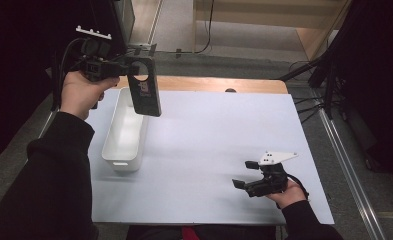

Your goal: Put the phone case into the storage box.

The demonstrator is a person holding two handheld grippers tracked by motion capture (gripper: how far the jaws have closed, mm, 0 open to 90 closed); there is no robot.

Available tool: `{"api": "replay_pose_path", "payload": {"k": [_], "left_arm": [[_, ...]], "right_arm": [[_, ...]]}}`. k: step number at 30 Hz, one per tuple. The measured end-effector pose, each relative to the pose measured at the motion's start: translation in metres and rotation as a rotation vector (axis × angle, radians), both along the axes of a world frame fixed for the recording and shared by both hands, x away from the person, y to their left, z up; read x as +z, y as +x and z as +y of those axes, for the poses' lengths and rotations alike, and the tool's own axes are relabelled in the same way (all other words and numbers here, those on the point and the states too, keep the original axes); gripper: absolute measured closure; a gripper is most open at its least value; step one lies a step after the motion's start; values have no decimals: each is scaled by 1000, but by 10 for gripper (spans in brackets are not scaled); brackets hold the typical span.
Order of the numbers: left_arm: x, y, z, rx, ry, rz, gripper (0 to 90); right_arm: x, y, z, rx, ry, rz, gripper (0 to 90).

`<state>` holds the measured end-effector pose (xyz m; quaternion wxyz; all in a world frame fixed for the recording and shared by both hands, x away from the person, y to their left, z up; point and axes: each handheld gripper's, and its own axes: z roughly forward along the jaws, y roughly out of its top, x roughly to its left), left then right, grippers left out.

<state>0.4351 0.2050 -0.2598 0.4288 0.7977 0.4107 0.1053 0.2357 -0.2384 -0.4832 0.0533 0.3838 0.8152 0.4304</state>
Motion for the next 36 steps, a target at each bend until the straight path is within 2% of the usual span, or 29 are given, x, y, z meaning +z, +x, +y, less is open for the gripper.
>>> {"api": "replay_pose_path", "payload": {"k": [12, 14, 17, 21, 26, 32, 36], "left_arm": [[-1, 14, 6, 11, -24, -28, 706], [-1, 18, 6, 19, -6, -33, 706], [-2, 23, 8, 29, -19, -40, 706], [-4, 31, 10, 46, -2, -41, 706], [-7, 38, 15, 61, -5, -53, 706], [-13, 47, 23, 93, 6, -48, 706], [-14, 50, 28, 111, -7, -56, 706]], "right_arm": [[-1, -6, -2, -16, 4, -2, 126], [-2, -6, -1, -12, 3, -4, 126], [-2, -6, 0, -13, 4, -2, 126], [-2, -8, 0, -16, 6, -1, 126], [-2, -8, -3, -24, 11, -4, 126], [-1, -7, -5, -30, 18, -2, 126], [-2, -6, -5, -26, 16, -2, 126]]}}
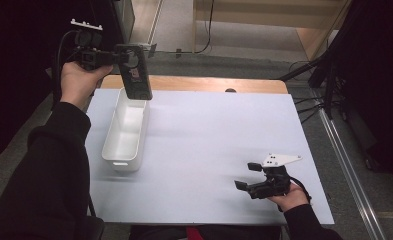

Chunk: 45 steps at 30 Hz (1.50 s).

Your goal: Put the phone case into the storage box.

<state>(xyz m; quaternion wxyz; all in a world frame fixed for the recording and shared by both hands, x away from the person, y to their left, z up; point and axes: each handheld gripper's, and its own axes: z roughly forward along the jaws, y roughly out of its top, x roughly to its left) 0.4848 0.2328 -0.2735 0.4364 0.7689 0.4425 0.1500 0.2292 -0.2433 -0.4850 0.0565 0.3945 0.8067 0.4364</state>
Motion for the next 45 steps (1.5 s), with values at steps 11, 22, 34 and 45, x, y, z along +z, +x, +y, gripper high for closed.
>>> {"api": "replay_pose_path", "payload": {"k": [11, 22, 34, 45], "left_arm": [[-10, 13, 10, 26, -9, -6, 706], [-23, 23, 13, 66, 49, -21, 707], [-43, 30, 15, 108, 75, -8, 706], [-56, 32, 17, 131, 67, 9, 706]], "right_arm": [[0, 0, 0, 2, 2, 2, 126], [0, 0, 2, 10, 4, 4, 126], [1, -2, 2, 10, 9, 1, 126], [2, -2, 1, 6, 17, -1, 126]]}}
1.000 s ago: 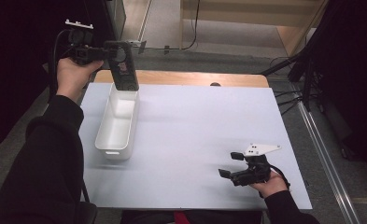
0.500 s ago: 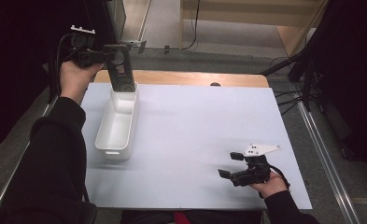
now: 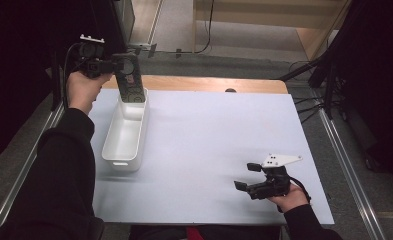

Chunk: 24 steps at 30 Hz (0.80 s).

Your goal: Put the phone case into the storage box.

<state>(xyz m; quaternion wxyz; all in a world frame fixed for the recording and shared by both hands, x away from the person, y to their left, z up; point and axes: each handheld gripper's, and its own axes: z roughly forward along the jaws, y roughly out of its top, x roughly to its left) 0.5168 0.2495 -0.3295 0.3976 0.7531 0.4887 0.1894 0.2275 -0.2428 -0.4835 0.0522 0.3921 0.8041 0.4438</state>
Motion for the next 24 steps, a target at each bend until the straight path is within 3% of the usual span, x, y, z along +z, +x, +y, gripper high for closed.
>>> {"api": "replay_pose_path", "payload": {"k": [12, 24], "left_arm": [[-10, 2, -3, -12, 35, 17, 706], [-21, 6, -7, 7, 50, 22, 705]], "right_arm": [[0, 0, 0, 1, 2, -2, 126], [0, -1, 1, 5, -1, -1, 126]]}}
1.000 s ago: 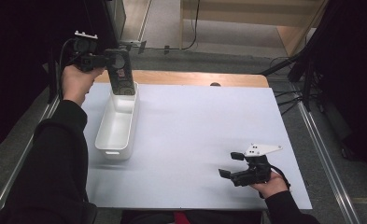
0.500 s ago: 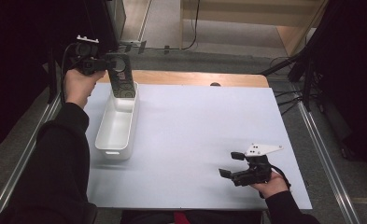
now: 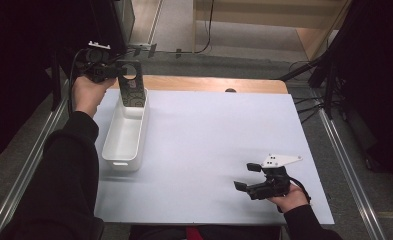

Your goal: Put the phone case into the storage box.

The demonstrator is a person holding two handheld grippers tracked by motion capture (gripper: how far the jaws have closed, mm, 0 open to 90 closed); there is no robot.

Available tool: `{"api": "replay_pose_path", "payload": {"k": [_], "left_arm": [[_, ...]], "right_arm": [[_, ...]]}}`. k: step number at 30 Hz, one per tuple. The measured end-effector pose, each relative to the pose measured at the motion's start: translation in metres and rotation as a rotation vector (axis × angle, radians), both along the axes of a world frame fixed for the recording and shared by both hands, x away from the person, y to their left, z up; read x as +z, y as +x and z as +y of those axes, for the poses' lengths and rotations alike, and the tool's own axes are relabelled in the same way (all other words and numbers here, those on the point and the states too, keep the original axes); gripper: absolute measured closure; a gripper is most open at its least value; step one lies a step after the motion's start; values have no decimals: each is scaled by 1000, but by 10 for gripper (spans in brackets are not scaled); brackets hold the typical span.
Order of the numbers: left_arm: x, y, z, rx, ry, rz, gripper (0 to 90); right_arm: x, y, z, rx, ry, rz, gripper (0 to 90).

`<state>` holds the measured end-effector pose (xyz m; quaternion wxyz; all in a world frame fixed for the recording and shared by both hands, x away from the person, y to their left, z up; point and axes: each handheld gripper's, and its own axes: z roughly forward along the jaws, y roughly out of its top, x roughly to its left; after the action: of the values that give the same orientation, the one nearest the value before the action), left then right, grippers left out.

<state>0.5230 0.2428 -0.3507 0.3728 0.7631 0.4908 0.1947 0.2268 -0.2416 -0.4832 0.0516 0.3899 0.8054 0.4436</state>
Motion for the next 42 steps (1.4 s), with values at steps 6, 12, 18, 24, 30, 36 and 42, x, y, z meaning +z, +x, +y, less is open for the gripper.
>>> {"api": "replay_pose_path", "payload": {"k": [6, 12, 18, 24, 30, 36, 42], "left_arm": [[-9, 1, 2, 15, -6, 12, 705], [-15, 1, 1, 3, 0, 11, 705], [-20, 3, 0, 0, 6, 13, 705], [-28, 3, 2, 4, 2, 12, 704], [-34, 4, 3, 10, 10, 23, 704], [-40, 6, 2, 12, 15, 25, 703], [-43, 9, 1, 19, 15, 20, 703]], "right_arm": [[1, -1, 1, -2, 2, 1, 126], [1, -1, 0, -2, 1, -1, 126], [1, -1, 1, -1, 2, 2, 126], [0, -1, 1, -2, 2, 1, 126], [0, -1, 1, 2, 0, 1, 126], [0, -1, 1, 1, 1, 1, 126], [0, -1, 2, 2, -1, 2, 126]]}}
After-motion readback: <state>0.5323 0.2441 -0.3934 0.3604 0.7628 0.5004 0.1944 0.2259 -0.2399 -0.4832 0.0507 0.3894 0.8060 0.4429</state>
